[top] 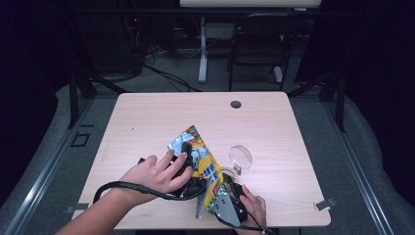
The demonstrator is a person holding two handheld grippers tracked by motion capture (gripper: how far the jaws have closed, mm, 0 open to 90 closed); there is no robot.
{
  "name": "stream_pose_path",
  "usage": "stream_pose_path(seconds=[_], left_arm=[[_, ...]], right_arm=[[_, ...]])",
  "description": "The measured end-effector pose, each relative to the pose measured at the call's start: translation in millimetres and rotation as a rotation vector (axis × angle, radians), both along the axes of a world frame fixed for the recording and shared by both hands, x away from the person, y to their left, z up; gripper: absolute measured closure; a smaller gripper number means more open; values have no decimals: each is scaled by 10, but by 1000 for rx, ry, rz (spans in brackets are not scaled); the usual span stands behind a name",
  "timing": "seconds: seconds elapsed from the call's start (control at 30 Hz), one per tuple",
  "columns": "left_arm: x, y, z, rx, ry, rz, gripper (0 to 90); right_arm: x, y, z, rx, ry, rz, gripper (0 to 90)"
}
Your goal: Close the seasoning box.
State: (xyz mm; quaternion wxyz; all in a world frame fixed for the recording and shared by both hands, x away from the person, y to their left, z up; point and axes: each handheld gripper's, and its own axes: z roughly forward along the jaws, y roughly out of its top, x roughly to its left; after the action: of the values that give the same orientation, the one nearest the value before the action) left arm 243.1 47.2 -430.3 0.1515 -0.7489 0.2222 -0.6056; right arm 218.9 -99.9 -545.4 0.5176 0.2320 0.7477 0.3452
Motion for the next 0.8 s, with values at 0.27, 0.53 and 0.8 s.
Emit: stream_pose_path(seconds=[0.27,0.53,0.8], left_arm=[[0,0,-1,-4,4,-2,802],[-6,-4,5,7,1,3,803],[-5,-16,21,14,-8,-2,802]], right_arm=[[1,2,-7,0,1,1,707],[-3,1,-7,0,0,1,707],[-7,-8,2,14,5,-2,707]])
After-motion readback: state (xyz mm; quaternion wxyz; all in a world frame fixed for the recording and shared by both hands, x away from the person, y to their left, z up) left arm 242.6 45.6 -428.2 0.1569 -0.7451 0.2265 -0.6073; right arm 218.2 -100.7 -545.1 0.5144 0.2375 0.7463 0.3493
